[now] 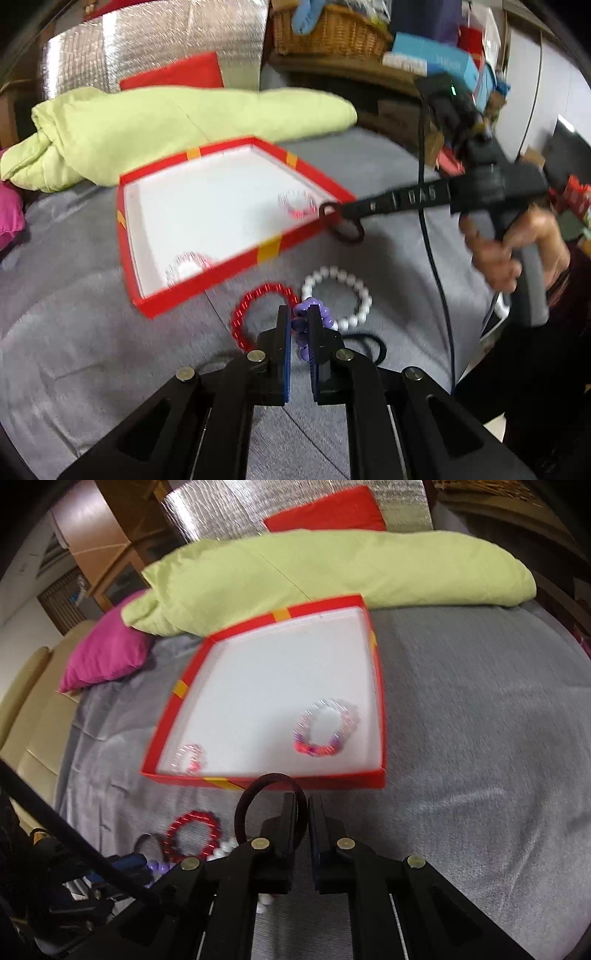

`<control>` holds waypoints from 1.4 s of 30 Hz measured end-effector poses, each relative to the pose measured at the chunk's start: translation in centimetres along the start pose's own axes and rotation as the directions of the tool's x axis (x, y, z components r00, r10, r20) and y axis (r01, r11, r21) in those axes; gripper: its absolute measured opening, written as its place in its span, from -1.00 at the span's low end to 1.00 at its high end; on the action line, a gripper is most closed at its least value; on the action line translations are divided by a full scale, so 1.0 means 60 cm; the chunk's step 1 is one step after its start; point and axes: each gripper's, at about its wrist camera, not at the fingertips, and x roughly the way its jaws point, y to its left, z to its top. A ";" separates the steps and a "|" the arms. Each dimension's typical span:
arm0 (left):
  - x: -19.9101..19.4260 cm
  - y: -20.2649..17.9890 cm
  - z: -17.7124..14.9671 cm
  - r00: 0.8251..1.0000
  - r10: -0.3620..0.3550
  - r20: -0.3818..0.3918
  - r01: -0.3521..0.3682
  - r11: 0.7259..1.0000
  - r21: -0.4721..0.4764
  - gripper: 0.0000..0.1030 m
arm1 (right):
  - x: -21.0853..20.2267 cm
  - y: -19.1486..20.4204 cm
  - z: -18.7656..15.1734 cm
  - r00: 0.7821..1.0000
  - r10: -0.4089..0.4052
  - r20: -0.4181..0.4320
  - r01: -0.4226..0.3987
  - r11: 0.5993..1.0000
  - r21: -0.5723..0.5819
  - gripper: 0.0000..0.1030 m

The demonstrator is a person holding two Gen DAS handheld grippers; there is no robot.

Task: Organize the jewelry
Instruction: 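Carry the purple bracelet and dark red hair tie into the box and release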

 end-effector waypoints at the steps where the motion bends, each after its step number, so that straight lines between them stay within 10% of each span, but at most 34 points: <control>1: -0.003 0.003 0.004 1.000 -0.004 0.012 0.004 1.000 -0.014 -0.83 | -0.004 0.003 0.001 1.000 0.008 0.012 -0.008 1.000 -0.005 -0.87; 18: -0.010 0.058 0.079 0.973 0.061 0.221 -0.011 0.975 -0.222 -0.83 | -0.002 0.029 0.022 0.986 0.060 0.153 -0.070 0.996 0.063 -0.86; 42: 0.109 0.125 0.133 0.978 0.089 0.188 -0.011 0.925 -0.379 -0.83 | 0.125 0.017 0.098 0.993 -0.023 0.118 0.003 0.985 0.174 -0.86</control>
